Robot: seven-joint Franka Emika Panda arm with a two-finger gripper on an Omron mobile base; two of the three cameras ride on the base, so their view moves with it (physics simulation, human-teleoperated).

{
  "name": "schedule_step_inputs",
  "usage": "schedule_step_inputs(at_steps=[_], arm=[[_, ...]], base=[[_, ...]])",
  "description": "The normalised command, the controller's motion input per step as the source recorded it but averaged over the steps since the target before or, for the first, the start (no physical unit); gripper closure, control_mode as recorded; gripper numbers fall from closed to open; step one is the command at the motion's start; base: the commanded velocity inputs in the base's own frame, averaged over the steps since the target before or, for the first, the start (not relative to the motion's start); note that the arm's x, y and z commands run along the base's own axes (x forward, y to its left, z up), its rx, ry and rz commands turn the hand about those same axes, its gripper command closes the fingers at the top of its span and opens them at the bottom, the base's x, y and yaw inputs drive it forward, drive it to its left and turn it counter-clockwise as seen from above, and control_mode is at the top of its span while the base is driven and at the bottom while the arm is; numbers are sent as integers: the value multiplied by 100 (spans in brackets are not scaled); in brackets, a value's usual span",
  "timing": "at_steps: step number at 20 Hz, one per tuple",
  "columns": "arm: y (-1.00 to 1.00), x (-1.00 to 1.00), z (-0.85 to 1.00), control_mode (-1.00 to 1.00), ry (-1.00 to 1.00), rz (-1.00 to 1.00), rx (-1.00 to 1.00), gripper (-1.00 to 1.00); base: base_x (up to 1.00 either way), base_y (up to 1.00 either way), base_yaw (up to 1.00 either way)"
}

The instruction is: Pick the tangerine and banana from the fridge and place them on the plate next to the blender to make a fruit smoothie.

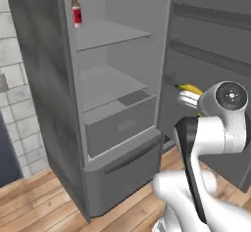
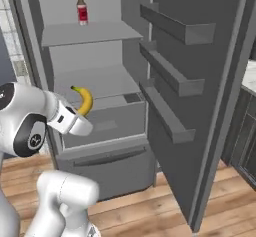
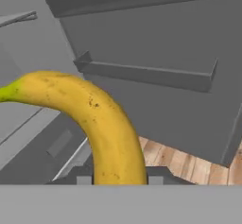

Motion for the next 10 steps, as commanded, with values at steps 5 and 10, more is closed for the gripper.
schedule_step_inputs(at_steps=[5,10], arm=[[0,0,0,100,0,0,0,100],[0,0,0,100,0,0,0,100]], base=[[-95,13,-78],[-70,8,-85]])
